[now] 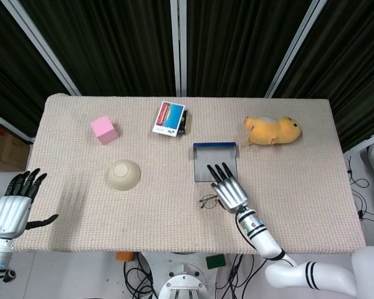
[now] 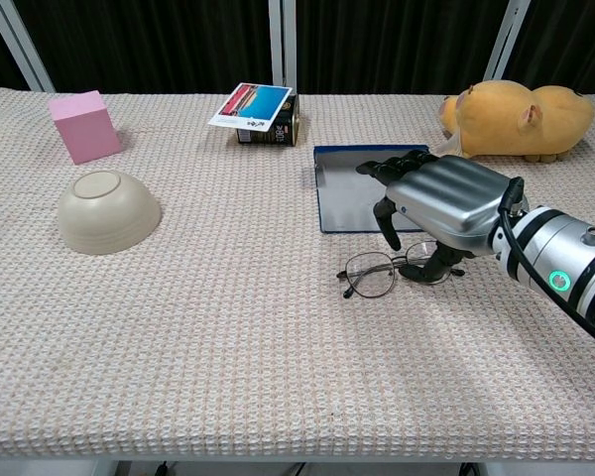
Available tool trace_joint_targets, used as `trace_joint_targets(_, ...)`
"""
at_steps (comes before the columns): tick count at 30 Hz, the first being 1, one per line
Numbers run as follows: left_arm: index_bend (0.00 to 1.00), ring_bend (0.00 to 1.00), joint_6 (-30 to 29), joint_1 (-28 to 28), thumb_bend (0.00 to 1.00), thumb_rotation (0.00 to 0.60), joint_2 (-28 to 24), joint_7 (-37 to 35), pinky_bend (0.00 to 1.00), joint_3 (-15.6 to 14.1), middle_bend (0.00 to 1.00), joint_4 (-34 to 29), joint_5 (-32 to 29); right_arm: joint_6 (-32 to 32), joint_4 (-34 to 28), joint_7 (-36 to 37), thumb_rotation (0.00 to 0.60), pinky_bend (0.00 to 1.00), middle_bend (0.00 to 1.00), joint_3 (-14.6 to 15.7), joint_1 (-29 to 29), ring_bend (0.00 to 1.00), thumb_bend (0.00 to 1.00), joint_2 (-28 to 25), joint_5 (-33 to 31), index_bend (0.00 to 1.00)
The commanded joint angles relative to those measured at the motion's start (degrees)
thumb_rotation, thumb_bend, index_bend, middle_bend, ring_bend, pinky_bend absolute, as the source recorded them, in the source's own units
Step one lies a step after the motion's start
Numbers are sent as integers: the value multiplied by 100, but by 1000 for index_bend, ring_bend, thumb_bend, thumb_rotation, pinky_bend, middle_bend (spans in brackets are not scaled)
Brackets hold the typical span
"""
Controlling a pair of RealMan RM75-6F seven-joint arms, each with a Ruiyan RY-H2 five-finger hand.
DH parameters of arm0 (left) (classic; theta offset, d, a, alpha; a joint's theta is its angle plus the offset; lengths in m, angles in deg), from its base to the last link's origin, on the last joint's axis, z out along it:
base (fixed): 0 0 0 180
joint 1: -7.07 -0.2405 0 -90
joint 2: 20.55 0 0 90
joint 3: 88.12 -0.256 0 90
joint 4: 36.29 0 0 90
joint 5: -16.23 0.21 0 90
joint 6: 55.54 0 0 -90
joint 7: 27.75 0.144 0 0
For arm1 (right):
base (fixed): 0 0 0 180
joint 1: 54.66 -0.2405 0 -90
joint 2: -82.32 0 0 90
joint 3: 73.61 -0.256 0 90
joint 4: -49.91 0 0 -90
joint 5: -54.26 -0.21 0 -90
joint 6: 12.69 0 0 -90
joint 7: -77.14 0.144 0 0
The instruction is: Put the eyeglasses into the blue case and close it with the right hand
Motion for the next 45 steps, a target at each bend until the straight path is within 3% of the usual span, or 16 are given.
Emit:
trace_joint_targets(1,88,0,-6,-4,18,444,-25,7,73,-3,0,-19,4,9,34,16,600,0,0,-2,-24,0,313,10,-26,600)
trace_joint_targets(23,88,0,-11,-12,19,448,-49,-26,74,-4,0,-11,13,80,113,149,600,0,0,87,-155,0,476,43,-133,610)
trace_joint_targets(33,88,0,8,-12,19,449,-36,-55,74,-5,0,24,1,-86,226,304,600,0,5,109,-153,0,477,73,83,661)
trace_joint_targets(37,88,0,26,-2,19,450,-32,-68,73,-9,0,39,7,-99,380,403,600,0,3,-2,-181,0,477,109,57,676)
trace_joint_targets(45,88,0,65,4,19,447,-50,-108,74,3,0,60,-43,232,1134,835,600,0,0,-571,-524,0,477,363,-285,698)
